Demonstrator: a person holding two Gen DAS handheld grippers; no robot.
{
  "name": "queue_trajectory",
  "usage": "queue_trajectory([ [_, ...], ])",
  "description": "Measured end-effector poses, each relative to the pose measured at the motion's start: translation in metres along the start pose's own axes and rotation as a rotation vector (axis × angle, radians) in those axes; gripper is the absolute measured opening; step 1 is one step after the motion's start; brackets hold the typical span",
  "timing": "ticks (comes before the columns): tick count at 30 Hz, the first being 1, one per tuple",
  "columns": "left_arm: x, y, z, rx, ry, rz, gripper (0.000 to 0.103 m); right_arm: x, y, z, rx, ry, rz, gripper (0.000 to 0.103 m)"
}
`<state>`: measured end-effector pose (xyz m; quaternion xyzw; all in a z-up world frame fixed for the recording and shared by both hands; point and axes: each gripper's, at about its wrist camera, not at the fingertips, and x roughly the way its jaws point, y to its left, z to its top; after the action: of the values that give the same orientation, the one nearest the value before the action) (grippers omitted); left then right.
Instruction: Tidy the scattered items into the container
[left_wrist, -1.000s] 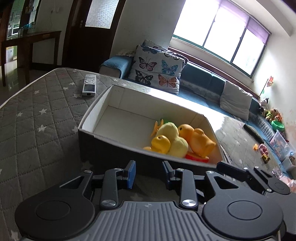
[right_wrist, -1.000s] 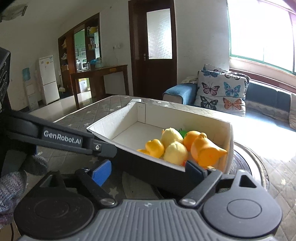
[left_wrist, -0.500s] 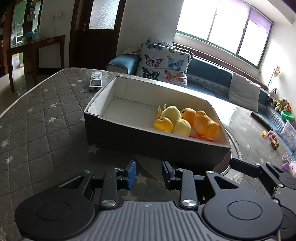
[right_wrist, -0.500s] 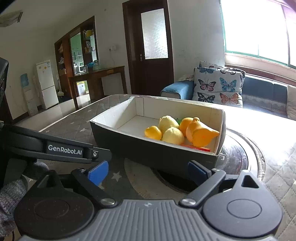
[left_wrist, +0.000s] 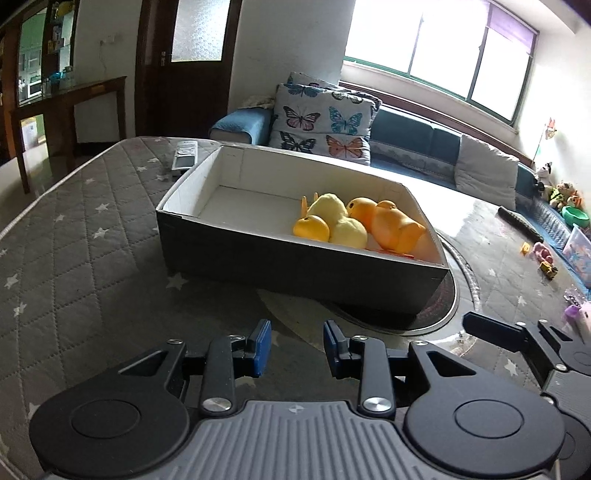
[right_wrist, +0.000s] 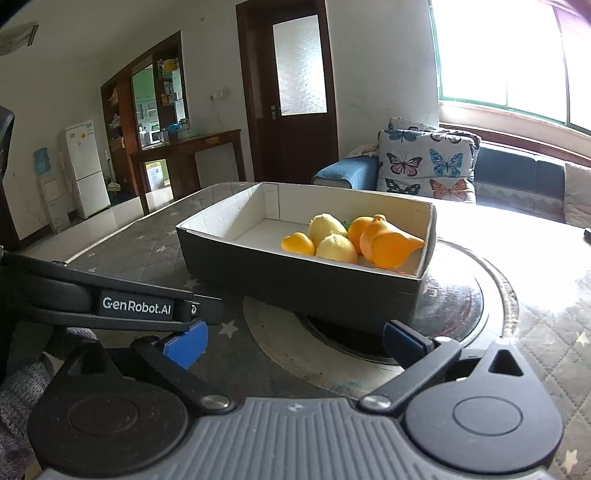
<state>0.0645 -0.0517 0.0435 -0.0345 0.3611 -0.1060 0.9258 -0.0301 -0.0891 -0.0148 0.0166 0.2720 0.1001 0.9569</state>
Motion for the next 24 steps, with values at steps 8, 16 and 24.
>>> queue_trajectory([
  [8,-0.006,-0.008,-0.004,0.047,-0.042,0.142,0.034,-0.009,-0.002,-0.006,0.004,-0.001,-0.026,0.103],
  [16,-0.019,-0.005,-0.005,0.057,-0.124,0.248,0.034,-0.014,0.003,-0.007,-0.007,-0.014,-0.049,0.103],
  [24,-0.032,0.006,0.000,0.007,-0.158,0.191,0.034,-0.022,0.007,-0.003,-0.013,-0.037,-0.058,0.103],
])
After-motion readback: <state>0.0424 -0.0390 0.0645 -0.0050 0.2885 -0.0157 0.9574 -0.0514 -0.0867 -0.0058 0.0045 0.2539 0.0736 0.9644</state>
